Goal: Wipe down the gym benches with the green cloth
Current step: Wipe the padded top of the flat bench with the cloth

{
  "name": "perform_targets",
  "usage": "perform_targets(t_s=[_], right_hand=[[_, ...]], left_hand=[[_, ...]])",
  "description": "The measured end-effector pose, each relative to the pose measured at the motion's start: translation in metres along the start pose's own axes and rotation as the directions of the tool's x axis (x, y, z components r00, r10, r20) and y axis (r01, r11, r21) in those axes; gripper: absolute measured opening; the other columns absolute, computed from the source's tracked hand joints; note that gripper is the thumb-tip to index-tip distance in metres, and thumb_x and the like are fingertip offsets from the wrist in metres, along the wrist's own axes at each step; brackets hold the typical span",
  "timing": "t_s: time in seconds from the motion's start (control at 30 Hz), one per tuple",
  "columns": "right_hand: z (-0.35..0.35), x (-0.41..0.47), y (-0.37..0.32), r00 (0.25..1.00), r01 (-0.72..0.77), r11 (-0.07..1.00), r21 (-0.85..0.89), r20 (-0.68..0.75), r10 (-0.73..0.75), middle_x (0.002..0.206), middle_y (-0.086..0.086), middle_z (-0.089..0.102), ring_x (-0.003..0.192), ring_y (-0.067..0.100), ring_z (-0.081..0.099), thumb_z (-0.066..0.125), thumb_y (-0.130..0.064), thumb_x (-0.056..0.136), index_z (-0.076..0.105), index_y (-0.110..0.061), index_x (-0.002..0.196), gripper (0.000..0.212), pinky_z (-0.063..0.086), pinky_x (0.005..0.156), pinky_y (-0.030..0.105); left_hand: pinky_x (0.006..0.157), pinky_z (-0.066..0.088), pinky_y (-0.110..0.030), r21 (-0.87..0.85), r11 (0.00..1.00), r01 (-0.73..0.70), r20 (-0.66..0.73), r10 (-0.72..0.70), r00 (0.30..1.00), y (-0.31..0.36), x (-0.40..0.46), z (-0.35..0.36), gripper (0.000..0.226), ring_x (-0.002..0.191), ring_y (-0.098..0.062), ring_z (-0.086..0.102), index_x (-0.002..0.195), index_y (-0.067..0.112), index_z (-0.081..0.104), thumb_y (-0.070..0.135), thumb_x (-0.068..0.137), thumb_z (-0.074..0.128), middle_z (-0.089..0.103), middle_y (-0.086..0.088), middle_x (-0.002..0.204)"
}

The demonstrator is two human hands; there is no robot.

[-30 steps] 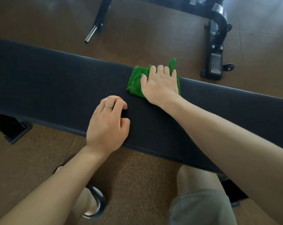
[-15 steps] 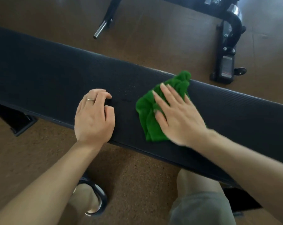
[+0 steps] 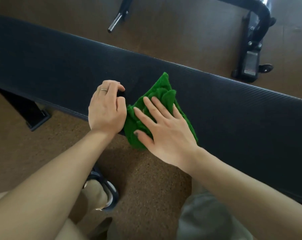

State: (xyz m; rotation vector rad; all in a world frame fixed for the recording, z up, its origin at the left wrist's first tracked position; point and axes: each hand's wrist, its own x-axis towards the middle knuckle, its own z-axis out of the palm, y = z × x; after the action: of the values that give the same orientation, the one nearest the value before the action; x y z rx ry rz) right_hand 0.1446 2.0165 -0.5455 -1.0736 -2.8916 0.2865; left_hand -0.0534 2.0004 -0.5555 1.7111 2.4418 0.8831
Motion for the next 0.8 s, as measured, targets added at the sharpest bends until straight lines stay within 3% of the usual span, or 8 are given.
perform_targets(t_s=[0.23, 0.37, 0.47, 0.57, 0.8], right_hand=[[-0.001, -0.084, 0.038, 0.995, 0.092, 0.975, -0.203, 0.051, -0.083, 0.172, 0.007, 0.017, 0.158, 0.025, 0.017, 0.054, -0.038, 0.102, 0.022, -0.03, 0.164, 0.07, 0.028, 0.125, 0.05], [-0.005, -0.108, 0.054, 0.996, 0.091, 0.968, -0.235, 0.027, -0.087, 0.171, 0.008, 0.02, 0.158, 0.025, 0.02, 0.046, -0.034, 0.103, 0.026, -0.026, 0.163, 0.064, 0.034, 0.121, 0.048], [-0.004, -0.078, 0.043, 0.992, 0.121, 0.96, -0.251, 0.064, -0.108, 0.171, 0.014, 0.018, 0.158, 0.029, 0.018, 0.053, -0.041, 0.102, 0.025, -0.018, 0.164, 0.072, 0.032, 0.122, 0.052], [0.003, -0.023, 0.016, 0.972, 0.231, 0.941, -0.249, 0.108, -0.21, 0.171, 0.019, 0.012, 0.159, 0.032, 0.011, 0.046, -0.044, 0.104, 0.019, -0.009, 0.163, 0.074, 0.027, 0.123, 0.055], [0.005, 0.004, -0.012, 0.975, 0.223, 0.949, -0.223, 0.03, -0.222, 0.171, 0.016, 0.016, 0.159, 0.031, 0.014, 0.051, -0.041, 0.104, 0.021, -0.007, 0.163, 0.074, 0.023, 0.126, 0.051]], left_hand=[[0.095, 0.051, -0.043, -0.028, 1.0, -0.006, 0.008, 0.007, 1.0, -0.002, -0.004, -0.001, 0.037, 0.122, -0.023, 0.058, 0.116, 0.011, 0.064, 0.017, 0.092, 0.037, 0.064, -0.003, 0.132], [0.091, 0.05, -0.043, -0.031, 0.999, -0.015, -0.034, 0.014, 0.999, -0.001, -0.002, 0.003, 0.035, 0.115, -0.024, 0.06, 0.111, 0.009, 0.065, 0.015, 0.091, 0.037, 0.065, -0.005, 0.128], [0.091, 0.047, -0.039, -0.035, 0.999, -0.015, -0.059, 0.013, 0.998, -0.003, -0.003, 0.004, 0.036, 0.116, -0.023, 0.06, 0.109, 0.009, 0.066, 0.013, 0.088, 0.037, 0.066, -0.004, 0.126], [0.093, 0.047, -0.039, -0.037, 0.999, -0.033, -0.077, 0.03, 0.997, -0.006, -0.002, 0.007, 0.036, 0.119, -0.024, 0.06, 0.109, 0.009, 0.067, 0.012, 0.087, 0.038, 0.068, -0.004, 0.125], [0.094, 0.049, -0.042, -0.007, 0.998, -0.057, 0.002, 0.057, 0.998, -0.006, 0.0, -0.003, 0.036, 0.114, -0.025, 0.059, 0.112, 0.009, 0.064, 0.018, 0.091, 0.036, 0.065, -0.005, 0.124]])
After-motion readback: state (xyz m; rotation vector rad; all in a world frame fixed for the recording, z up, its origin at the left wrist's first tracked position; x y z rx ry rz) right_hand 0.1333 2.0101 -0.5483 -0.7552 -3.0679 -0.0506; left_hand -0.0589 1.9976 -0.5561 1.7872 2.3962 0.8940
